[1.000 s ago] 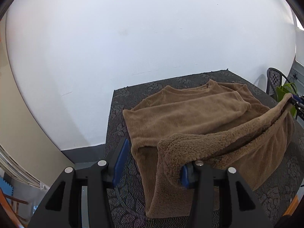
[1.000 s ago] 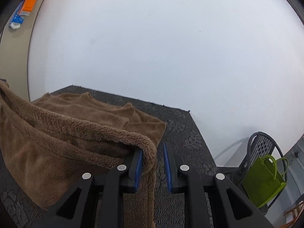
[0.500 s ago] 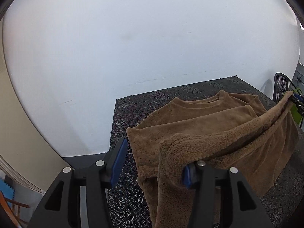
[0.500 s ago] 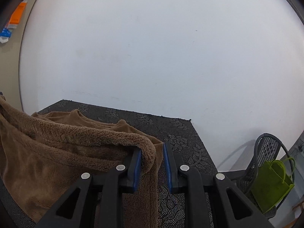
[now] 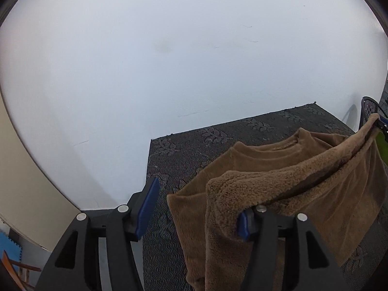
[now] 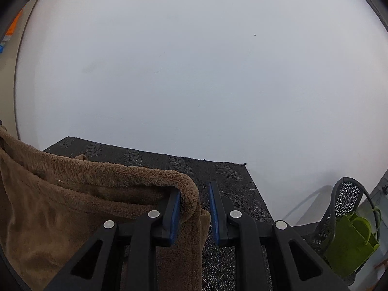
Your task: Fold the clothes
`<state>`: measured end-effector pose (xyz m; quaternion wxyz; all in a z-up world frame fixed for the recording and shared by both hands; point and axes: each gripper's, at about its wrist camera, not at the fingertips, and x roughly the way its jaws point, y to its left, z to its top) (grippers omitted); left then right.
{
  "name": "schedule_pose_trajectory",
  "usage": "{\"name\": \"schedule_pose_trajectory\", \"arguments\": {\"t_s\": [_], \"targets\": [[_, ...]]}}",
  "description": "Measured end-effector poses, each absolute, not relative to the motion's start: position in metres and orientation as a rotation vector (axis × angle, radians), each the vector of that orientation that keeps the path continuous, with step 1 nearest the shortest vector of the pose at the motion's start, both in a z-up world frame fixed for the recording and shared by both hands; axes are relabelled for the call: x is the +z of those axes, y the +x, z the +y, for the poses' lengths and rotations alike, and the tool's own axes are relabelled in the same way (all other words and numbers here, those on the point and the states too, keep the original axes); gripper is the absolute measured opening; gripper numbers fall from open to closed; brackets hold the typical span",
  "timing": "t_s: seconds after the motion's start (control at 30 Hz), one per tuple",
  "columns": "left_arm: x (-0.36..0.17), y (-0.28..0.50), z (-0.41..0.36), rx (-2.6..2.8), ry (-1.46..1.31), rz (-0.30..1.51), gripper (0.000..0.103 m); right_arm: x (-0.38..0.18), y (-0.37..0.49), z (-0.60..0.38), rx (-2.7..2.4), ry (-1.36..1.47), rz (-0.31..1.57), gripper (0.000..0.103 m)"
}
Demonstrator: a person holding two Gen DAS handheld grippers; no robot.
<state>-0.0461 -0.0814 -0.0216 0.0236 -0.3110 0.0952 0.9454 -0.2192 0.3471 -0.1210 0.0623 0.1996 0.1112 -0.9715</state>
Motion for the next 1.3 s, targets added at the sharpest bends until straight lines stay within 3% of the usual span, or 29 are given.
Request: {"name": "schedule_pose_trajectory", "arguments": {"t_s": [0.43, 1.03, 1.3], "targets": [[-0.049, -0.117, -0.087, 2.916, -1.095, 0.282, 0.062, -0.139, -0.285, 0.328, -2.913, 0.72, 0.378, 0.021], [-0.125, -0.182, -0.089, 2.846, -1.338, 0.276, 0.064, -0.192, -0.349, 0.305, -2.808, 0.992, 0.456, 0.021], [-0.142, -0.194, -0.087, 2.828, -1.402, 0.301, 0.07, -0.212, -0.368, 0.305, -2.729, 1.15, 0.445, 0.021]]}}
